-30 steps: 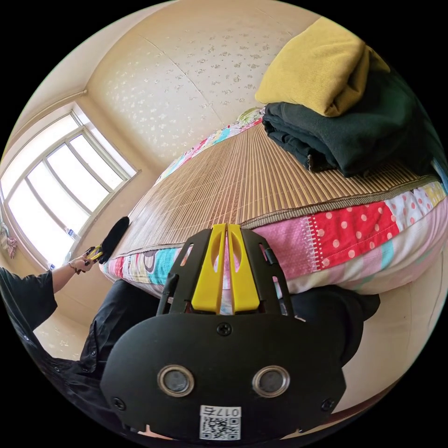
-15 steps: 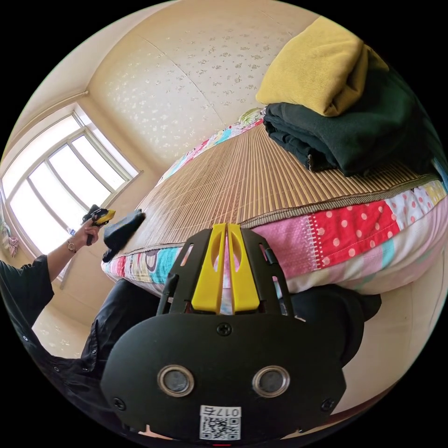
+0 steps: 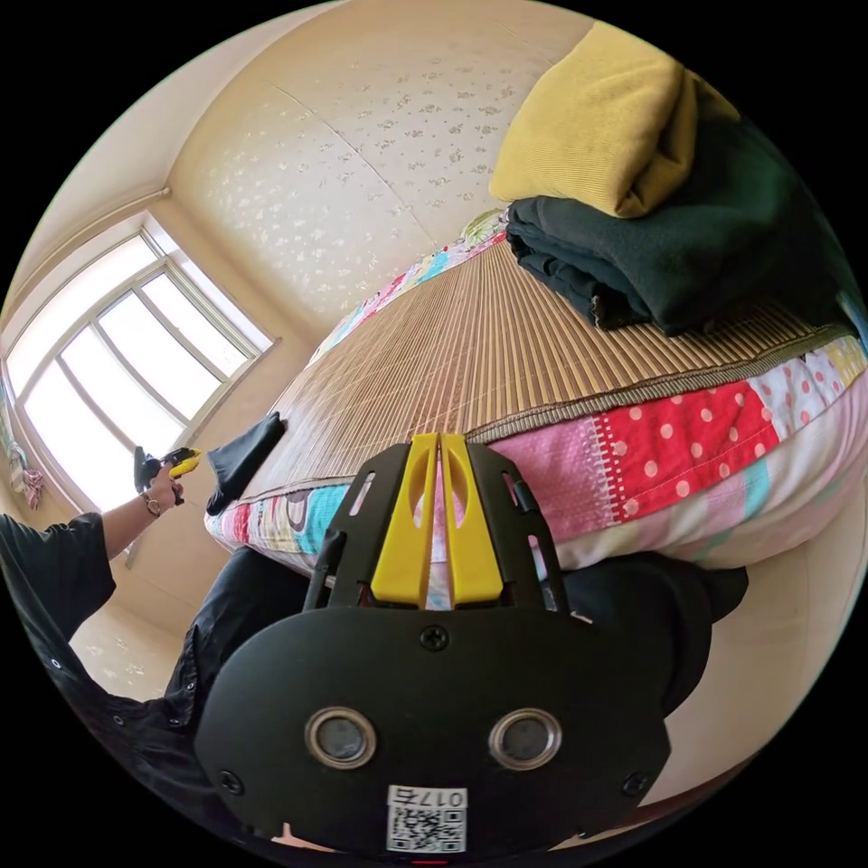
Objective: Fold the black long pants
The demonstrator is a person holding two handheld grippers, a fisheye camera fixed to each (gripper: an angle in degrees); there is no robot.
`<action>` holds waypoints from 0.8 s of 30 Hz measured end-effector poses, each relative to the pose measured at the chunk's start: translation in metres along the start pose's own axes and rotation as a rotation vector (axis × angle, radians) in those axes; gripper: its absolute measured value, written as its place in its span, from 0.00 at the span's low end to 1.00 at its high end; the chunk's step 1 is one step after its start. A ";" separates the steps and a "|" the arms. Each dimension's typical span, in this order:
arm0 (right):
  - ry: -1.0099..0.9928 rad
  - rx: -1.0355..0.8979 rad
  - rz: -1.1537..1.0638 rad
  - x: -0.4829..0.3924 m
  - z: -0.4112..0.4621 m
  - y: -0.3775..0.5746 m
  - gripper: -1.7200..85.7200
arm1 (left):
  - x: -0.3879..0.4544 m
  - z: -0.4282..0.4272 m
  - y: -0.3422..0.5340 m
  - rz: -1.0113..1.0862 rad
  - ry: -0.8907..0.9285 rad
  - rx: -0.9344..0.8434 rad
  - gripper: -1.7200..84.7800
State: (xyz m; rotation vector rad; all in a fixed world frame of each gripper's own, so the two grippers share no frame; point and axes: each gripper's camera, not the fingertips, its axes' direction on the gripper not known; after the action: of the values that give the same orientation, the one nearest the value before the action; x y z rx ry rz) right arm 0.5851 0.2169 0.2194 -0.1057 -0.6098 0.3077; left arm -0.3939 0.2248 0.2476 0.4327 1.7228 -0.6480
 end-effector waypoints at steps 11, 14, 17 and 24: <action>0.007 0.003 -0.001 0.004 -0.005 0.001 0.02 | 0.098 0.125 0.012 0.274 0.247 -0.323 0.08; 0.013 0.004 -0.004 0.004 -0.006 0.001 0.02 | 0.180 0.143 0.055 0.535 0.339 -0.386 0.08; 0.022 0.006 -0.007 0.004 -0.007 0.001 0.02 | 0.243 0.161 0.129 0.734 0.534 -0.467 0.08; 0.027 -0.005 -0.014 0.004 -0.010 0.000 0.02 | 0.304 0.186 0.340 1.040 0.868 -0.687 0.09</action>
State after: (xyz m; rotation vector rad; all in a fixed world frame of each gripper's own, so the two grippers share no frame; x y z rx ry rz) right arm 0.5938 0.2185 0.2135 -0.1104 -0.5847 0.2913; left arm -0.1231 0.3568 -0.1421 1.0757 2.0077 0.9913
